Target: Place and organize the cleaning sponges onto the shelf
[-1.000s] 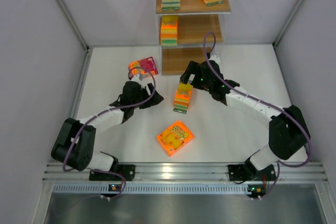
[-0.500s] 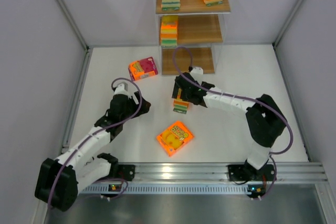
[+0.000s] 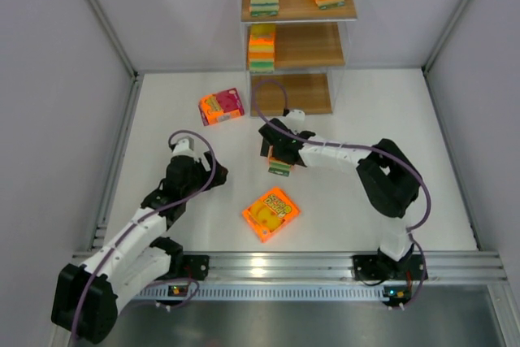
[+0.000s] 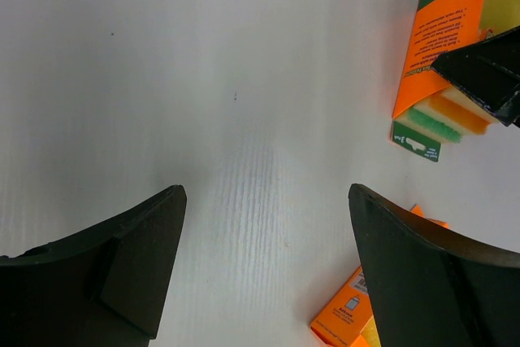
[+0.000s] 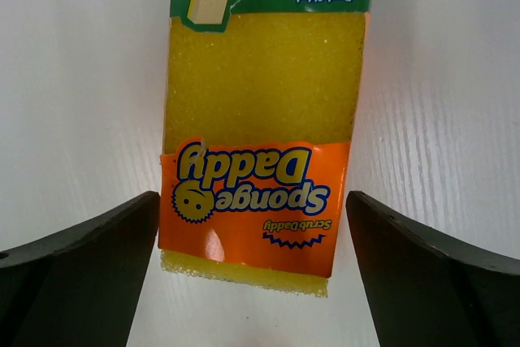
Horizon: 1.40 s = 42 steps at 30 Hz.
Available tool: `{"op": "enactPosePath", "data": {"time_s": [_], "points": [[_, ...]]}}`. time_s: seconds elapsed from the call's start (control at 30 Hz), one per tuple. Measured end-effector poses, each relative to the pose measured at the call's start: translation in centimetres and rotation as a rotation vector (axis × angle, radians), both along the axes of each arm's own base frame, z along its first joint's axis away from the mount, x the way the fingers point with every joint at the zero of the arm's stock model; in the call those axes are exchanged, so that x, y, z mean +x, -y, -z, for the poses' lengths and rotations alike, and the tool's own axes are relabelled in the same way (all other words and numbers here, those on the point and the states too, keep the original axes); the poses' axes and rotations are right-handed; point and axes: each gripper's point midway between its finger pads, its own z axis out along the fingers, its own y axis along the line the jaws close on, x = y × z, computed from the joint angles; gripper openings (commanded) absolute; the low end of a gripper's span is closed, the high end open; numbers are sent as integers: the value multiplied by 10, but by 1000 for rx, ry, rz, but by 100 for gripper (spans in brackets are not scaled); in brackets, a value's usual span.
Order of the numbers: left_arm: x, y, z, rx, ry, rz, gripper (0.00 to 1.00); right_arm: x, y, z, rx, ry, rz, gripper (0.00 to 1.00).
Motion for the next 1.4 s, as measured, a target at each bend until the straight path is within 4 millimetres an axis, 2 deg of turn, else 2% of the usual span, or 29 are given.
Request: {"op": "enactPosePath", "data": {"time_s": [0.13, 0.23, 0.33, 0.43, 0.47, 0.53, 0.67, 0.73, 0.83, 0.93, 1.0, 1.13, 1.2, 1.3, 1.4], "points": [[-4, -4, 4, 14, -12, -4, 88, -3, -3, 12, -15, -15, 2, 98], [-6, -7, 3, 20, -1, -12, 89, -1, -2, 12, -14, -2, 12, 95], [-7, -10, 2, 22, 4, -21, 89, -2, 2, 20, -18, 1, 19, 84], [-7, -11, 2, 22, 4, -24, 89, -9, 10, 33, -38, -6, 20, 80], [-7, -11, 2, 22, 3, -24, 89, -10, 12, 35, -46, -2, 19, 74], [-7, -11, 3, 23, 2, -25, 89, -9, 11, 35, -49, 10, 12, 62], [-10, -12, 8, 26, -6, -26, 89, -4, 6, 31, -47, 37, -7, 49], [-10, -13, 8, 26, -5, -27, 89, -4, 7, 29, -58, 47, -23, 48], [-10, -13, 6, 25, 4, -27, 90, -13, 19, 20, -90, 62, -56, 49], [-10, -14, 5, 24, 8, -27, 90, -23, 36, -8, -90, 112, -87, 51], [-10, -14, 6, 27, 7, -25, 90, -31, 46, -38, -65, 169, -107, 51], [-11, -14, 6, 31, 4, -23, 90, -34, 57, -116, 12, 335, -146, 50], [-11, -14, 7, 35, 3, -22, 90, -30, 60, -147, 23, 396, -157, 50], [-11, -15, 7, 41, 4, -18, 90, -15, 62, -177, 16, 464, -169, 49], [-11, -15, 9, 48, -3, -17, 90, 5, 68, -189, 22, 491, -170, 47]]}}
